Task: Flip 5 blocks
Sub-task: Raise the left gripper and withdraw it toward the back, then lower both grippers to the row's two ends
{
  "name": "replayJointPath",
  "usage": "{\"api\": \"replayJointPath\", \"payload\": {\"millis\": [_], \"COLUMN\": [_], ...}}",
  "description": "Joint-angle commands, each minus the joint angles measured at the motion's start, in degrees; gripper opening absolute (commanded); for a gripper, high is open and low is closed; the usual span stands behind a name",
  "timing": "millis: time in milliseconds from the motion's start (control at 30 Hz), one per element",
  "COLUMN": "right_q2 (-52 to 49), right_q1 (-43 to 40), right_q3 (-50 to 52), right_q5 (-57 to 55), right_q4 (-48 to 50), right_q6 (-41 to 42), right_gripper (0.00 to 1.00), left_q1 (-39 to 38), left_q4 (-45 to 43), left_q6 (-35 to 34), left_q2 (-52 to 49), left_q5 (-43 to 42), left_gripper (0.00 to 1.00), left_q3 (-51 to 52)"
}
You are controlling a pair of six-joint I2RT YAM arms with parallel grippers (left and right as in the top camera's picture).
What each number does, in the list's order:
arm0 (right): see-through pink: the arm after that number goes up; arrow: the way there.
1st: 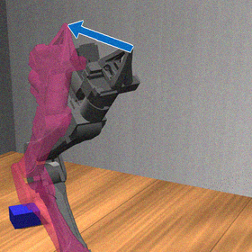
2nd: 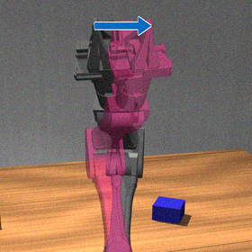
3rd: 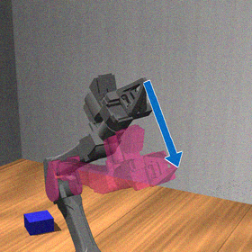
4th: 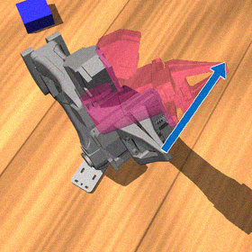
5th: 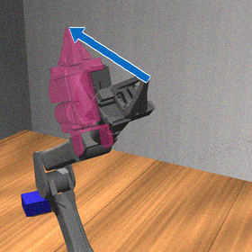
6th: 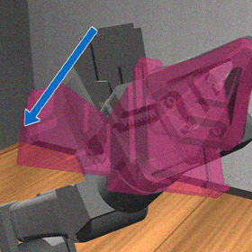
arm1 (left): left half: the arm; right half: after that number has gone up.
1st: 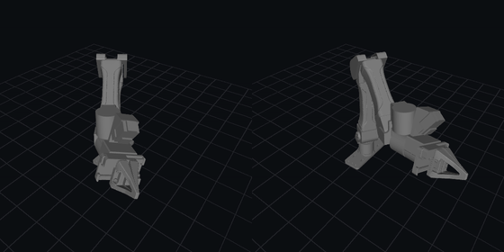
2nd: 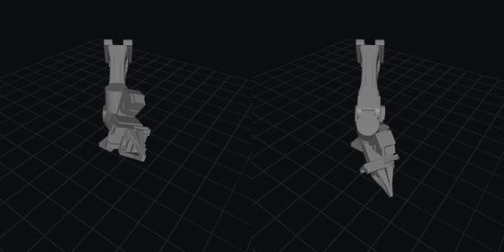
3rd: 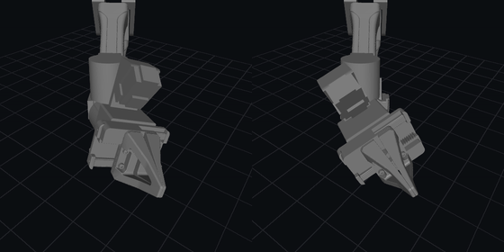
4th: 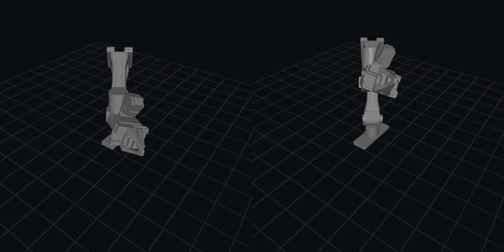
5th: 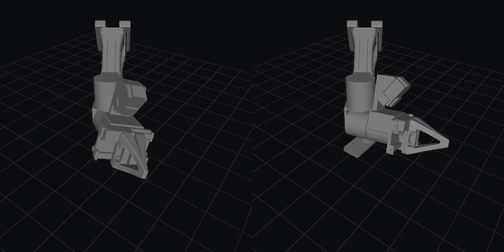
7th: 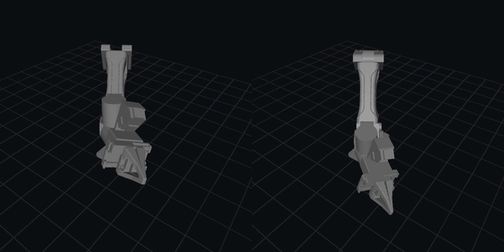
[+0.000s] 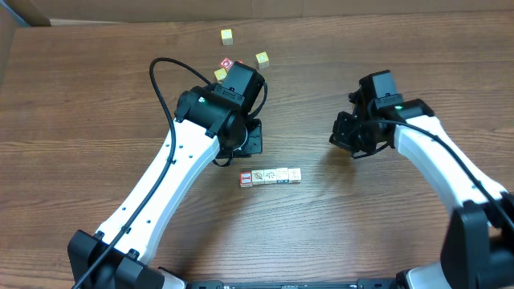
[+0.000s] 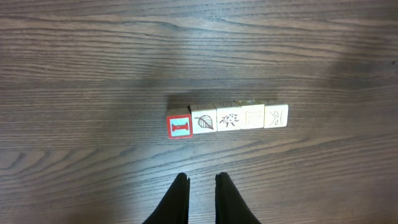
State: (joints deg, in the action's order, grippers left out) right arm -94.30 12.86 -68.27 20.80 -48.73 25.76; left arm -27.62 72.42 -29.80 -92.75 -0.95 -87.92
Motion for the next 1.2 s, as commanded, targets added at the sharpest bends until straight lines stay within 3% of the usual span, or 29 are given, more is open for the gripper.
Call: {"api": "replayJointPath", "payload": {"millis": [0,300,433,833,1167], "right_q2": [4.31,4.31,4.09,-1.38,-11.43], "right_q1": [0.24,0.76,2.38,11.45,12.96], "right_q3": [-5.92,-18.25,-17.59,-17.2,-17.18], "right_q5": [-0.92,-4.63,-10.4,-18.67,-20.22], "right_q4": [-3.34,-13.31,-13.18,-13.11,-14.53], "right_q6": [1.16,1.6,5.68,6.25,8.63], "right_gripper": [0.04,0.04,0.04,0.04,0.04], "left_q1": [0.44,1.07,2.6,5.2,5.22], "left_q4": [-0.7,-2.25,-2.32,-2.32,-2.25], "left_q6": [-1.33,-2.62,-2.58,-0.11,2.91], "left_q2": [0.5,0.35,-0.57,-7.28,-14.58], "left_q5": [1.64,6.56,7.13,7.15,7.56], "left_gripper": [0.09,0.11,0.04,0.04,0.04], "left_q3": [-1.05,-1.05,-1.05,-1.05,-1.05]}}
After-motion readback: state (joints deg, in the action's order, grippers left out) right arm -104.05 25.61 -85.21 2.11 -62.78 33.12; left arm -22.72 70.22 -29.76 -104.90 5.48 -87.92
